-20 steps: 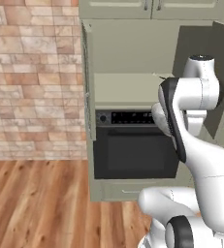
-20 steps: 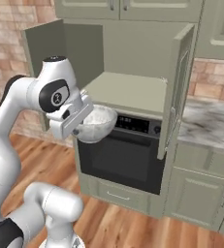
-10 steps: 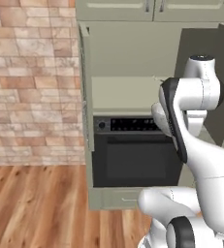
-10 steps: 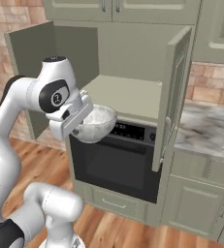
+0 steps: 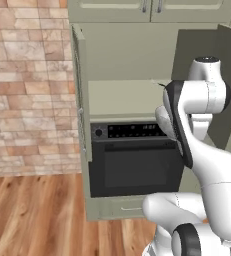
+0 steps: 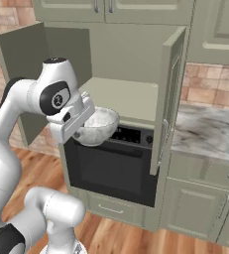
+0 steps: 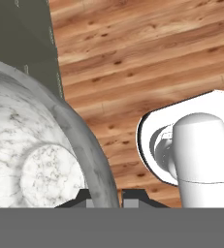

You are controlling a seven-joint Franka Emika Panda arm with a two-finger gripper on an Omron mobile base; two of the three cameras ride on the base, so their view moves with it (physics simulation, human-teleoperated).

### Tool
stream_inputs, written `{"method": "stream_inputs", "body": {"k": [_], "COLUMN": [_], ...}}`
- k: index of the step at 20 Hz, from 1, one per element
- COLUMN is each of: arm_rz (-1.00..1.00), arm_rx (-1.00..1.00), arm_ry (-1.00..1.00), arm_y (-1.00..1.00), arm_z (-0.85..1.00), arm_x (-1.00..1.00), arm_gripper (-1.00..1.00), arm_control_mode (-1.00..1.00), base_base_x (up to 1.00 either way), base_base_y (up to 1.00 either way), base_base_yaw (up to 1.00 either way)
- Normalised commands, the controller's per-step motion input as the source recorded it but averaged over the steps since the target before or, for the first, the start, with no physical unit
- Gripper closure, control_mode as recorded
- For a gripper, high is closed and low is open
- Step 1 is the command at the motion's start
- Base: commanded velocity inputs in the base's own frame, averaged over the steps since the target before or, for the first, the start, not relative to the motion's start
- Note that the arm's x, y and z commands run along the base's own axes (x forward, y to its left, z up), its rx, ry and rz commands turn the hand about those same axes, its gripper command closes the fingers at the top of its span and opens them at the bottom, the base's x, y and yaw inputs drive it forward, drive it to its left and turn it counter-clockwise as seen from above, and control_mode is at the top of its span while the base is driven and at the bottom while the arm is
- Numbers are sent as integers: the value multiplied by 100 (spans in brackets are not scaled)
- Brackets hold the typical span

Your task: Pick the mug and place it in the sink. Pick the bowl and place it in the open cabinet and then close the cabinet.

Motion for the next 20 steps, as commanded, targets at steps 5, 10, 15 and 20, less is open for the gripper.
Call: {"method": "stream_inputs", "body": {"k": [5, 10, 15, 20], "arm_rz": [0, 0, 0, 0], "arm_rx": [0, 0, 0, 0], "arm_ry": [0, 0, 0, 0], "arm_y": [0, 0, 0, 0], "arm_z": [0, 0, 0, 0], "arm_x": [0, 0, 0, 0], "arm_gripper": [100, 100, 100, 100], "arm_control_mode": [100, 100, 100, 100], "base_base_x": [25, 43, 66, 59], "base_base_y": [1, 2, 1, 3], "base_base_yaw": [-13, -8, -3, 0]}}
